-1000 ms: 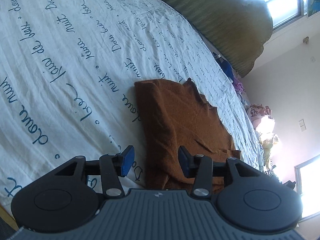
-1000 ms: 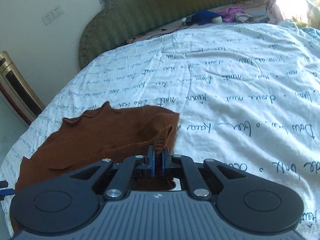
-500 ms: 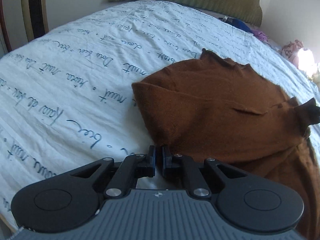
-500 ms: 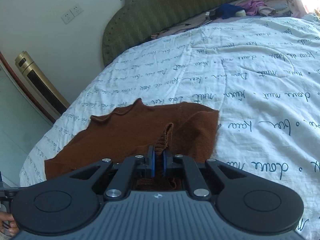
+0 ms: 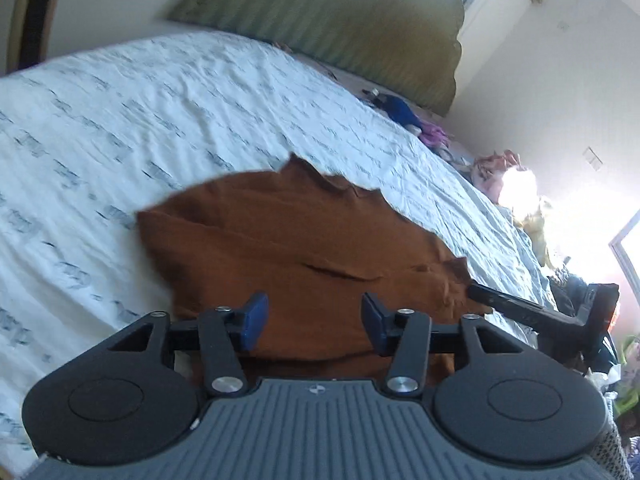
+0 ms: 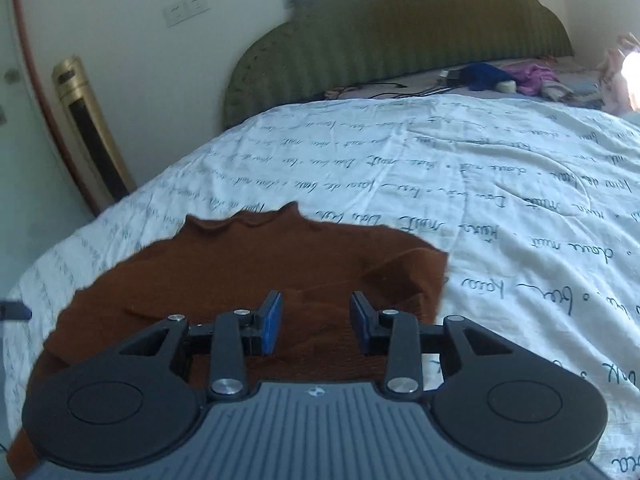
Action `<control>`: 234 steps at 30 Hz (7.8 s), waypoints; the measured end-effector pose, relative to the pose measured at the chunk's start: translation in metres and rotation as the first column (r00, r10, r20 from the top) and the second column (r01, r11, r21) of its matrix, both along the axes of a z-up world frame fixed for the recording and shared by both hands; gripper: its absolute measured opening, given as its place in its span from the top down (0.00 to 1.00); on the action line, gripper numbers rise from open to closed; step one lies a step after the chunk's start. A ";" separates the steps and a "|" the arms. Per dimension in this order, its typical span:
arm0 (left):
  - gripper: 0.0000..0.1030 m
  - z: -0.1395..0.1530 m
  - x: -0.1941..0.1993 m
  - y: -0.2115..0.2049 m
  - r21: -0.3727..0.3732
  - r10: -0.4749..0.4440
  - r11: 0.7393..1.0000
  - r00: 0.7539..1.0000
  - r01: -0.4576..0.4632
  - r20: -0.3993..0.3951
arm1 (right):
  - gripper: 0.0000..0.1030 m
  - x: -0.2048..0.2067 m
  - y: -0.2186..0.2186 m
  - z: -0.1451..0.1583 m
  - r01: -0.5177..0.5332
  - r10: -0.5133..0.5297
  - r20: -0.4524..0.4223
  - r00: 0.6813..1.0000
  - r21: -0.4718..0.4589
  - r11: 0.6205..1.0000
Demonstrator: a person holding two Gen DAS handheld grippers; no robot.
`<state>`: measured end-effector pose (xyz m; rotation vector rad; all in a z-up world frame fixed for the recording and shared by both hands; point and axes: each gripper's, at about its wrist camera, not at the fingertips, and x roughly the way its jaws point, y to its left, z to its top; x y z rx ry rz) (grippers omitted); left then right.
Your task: Fold small clothes
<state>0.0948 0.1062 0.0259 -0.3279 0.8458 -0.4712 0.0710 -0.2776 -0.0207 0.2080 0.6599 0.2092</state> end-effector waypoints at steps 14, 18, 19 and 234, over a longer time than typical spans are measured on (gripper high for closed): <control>0.16 -0.030 -0.070 0.063 -0.069 0.079 0.994 0.994 -0.084 -0.070 | 0.28 -0.088 -0.063 -0.005 0.054 -0.045 -0.068 0.997 0.136 0.989; 0.15 -0.056 -0.080 0.069 -0.206 0.061 0.973 0.976 -0.105 -0.209 | 0.29 -0.099 -0.069 -0.027 0.065 -0.046 -0.113 0.992 0.174 0.983; 0.17 -0.063 -0.078 0.066 -0.224 0.059 0.968 0.973 -0.110 -0.222 | 0.29 -0.097 -0.065 -0.036 0.060 -0.037 -0.128 0.991 0.188 0.980; 0.96 -0.138 -0.147 0.052 -0.558 -0.217 0.829 0.896 -0.041 -0.388 | 0.58 -0.215 -0.098 -0.062 -0.057 0.114 -0.100 0.989 0.448 0.892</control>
